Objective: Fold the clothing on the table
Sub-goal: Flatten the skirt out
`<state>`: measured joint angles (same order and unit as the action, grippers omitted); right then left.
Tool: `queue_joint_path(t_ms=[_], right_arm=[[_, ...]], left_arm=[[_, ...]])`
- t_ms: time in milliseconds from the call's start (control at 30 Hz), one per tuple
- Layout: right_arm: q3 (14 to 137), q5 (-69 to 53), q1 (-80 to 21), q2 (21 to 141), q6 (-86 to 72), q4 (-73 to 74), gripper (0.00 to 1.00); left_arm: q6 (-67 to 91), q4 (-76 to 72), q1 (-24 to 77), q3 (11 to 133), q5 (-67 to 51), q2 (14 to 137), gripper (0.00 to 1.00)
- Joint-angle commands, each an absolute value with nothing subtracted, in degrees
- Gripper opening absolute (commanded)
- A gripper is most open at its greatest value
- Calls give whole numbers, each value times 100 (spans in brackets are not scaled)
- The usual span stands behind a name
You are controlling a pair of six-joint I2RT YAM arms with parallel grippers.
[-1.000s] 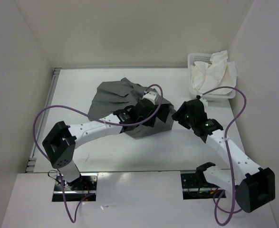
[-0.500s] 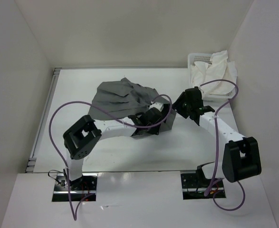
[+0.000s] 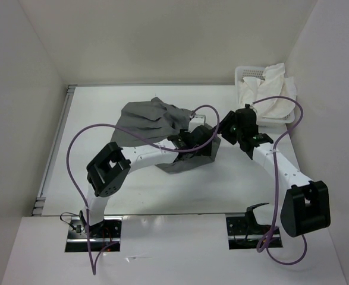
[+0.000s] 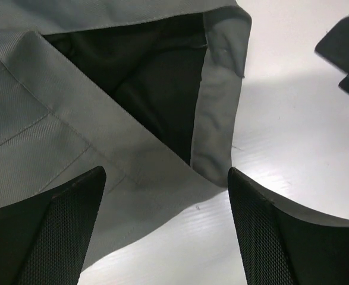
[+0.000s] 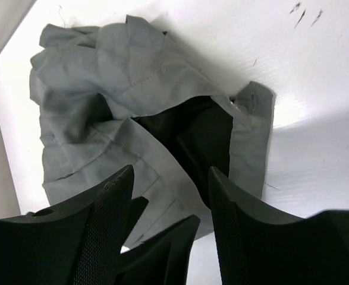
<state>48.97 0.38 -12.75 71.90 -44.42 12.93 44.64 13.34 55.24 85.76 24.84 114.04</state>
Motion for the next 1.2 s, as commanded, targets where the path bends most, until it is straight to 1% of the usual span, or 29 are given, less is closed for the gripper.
queue_joint_path(t_ms=[0,167,300,333,433,500,533,567,600,633,667,833,867,1000,1033,1067,1100,1167], right_arm=[[5010,-70,-1239,7269,-4351,1063,59],[5062,-70,-1187,7216,-4351,1063,59],[5062,-70,-1187,7163,-4351,1063,59],[5062,-70,-1187,7163,-4351,1063,59],[5062,-70,-1187,7163,-4351,1063,59],[5062,-70,-1187,7110,-4351,1063,59],[5062,-70,-1187,7110,-4351,1063,59],[5062,-70,-1187,7110,-4351,1063,59],[5062,-70,-1187,7110,-4351,1063,59],[5062,-70,-1187,7110,-4351,1063,59],[5062,-70,-1187,7110,-4351,1063,59],[5062,-316,-1187,7294,-4290,1063,60],[5062,-456,-1187,7382,-4289,1063,63],[5421,-721,-1187,7953,-4078,1177,70],[5510,-721,-1187,8206,-4017,1247,71],[5598,-642,-1247,8322,-3947,1300,71],[5790,-476,-1248,8436,-3946,1440,73],[5958,-326,-1318,8735,-3780,1573,73]], left_arm=[[4684,1696,5520,8623,2830,11689,90],[4790,1582,5520,8438,2769,11821,89],[4790,1582,5520,8438,2769,11883,82],[4790,1582,5520,8438,2769,11883,75],[4790,1582,5520,8376,2769,11883,62],[4842,1696,5520,8376,2769,11883,39],[4843,1696,5520,8376,2769,11883,30],[4904,1696,5520,8306,2769,11883,23],[4904,1748,5520,8306,2769,11883,10],[4965,1749,5520,8227,2769,11805,3],[4966,1749,5520,8148,2708,11752,0],[5018,1881,5520,7639,2646,11111,0],[5088,1881,5520,7377,2646,10988,0],[5142,1881,5520,7093,2646,10530,0],[5142,1881,5520,7023,2646,10451,4],[5142,1881,5520,7022,2646,10450,13],[5142,1881,5520,7022,2646,10450,15],[5211,2117,5520,7022,2715,10450,15]])
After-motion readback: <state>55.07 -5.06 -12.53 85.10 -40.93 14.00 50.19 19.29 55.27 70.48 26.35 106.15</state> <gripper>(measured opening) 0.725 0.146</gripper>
